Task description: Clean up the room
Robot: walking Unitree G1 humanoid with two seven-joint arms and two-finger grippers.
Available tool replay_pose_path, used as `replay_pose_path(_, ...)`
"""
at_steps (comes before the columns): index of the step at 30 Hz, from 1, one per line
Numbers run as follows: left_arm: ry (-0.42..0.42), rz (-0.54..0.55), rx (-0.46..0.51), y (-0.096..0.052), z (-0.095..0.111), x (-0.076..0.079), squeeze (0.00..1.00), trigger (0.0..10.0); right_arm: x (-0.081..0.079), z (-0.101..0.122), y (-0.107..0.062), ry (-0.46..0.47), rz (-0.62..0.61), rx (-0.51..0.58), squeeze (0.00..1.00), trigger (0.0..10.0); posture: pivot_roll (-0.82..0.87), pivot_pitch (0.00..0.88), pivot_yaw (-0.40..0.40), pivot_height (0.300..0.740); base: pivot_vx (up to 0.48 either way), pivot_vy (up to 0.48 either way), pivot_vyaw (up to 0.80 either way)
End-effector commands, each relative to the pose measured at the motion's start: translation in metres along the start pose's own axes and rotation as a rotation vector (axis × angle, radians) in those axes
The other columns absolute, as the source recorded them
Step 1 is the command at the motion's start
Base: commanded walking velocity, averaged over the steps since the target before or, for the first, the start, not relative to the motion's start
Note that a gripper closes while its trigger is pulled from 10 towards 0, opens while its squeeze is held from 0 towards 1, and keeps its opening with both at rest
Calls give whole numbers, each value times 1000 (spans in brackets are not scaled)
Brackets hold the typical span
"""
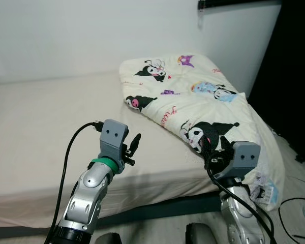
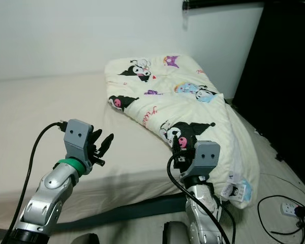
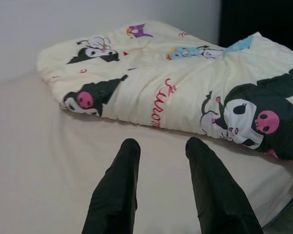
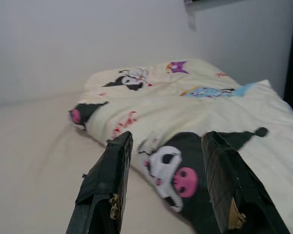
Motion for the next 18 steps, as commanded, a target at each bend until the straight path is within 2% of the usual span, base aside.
replay_pose_path(1, 7, -4, -19, -2, -4, 0, 0, 10000, 4, -1, 0, -6, -3, -9, 0, 10000, -159, 54, 156, 585, 0, 0, 0)
replay_pose_path(6, 6, -5, -19, -3, -4, 1, 0, 10000, 13, 5, 3, -41, -4, -6, 0, 10000, -153, 67, 149, 585, 0, 0, 0)
replay_pose_path(8, 5, -4, -20, -3, -4, 1, 0, 10000, 29, 8, 2, -97, -61, -6, 0, 10000, -152, 70, 148, 585, 0, 0, 0)
replay_pose_path(9, 5, -4, -20, -3, -4, 1, 0, 10000, 29, 8, 2, -97, -61, -6, 0, 10000, -152, 70, 148, 585, 0, 0, 0)
replay_pose_path(12, 4, -5, -26, -5, -6, 2, 0, 10000, 59, 15, -4, -177, -185, 2, 0, 10000, -154, 79, 148, 585, 0, 0, 0)
replay_pose_path(13, 4, -5, -26, -5, -6, 2, 0, 10000, 59, 15, -4, -177, -185, 2, 0, 10000, -154, 79, 148, 585, 0, 0, 0)
replay_pose_path(14, 5, -6, -28, -6, -6, 2, 0, 10000, 68, 19, -6, -217, -221, 9, 0, 10000, -156, 81, 148, 585, 0, 0, 0)
replay_pose_path(15, 5, -7, -29, -6, -7, 3, 0, 10000, 80, 24, -10, -268, -265, 17, 47, 10000, -159, 83, 147, 585, 0, 0, 0)
replay_pose_path(16, 5, -7, -29, -6, -7, 3, 0, 10000, 93, 28, -14, -323, -320, 14, 545, 10000, -158, 86, 148, 585, 0, 0, 0)
replay_pose_path(17, 5, -7, -29, -6, -7, 3, 0, 10000, 93, 28, -14, -323, -320, 14, 545, 10000, -158, 86, 148, 585, 0, 0, 0)
replay_pose_path(18, 5, -8, -29, -6, -6, 3, 0, 10000, 105, 32, -19, -348, -359, 17, 1000, 10000, -156, 90, 150, 585, 0, 0, 0)
Point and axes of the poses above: a point about 5 cm out from each wrist's last joint towards the gripper, its own y axis pointing out of the wrist towards the gripper, its own z axis along the axis of the wrist's last joint, x = y × z, the point moved 3 cm from there along y, pointing out of the wrist towards the gripper, and after that the axes turned 15 degrees about y, right-handed, at the moved point
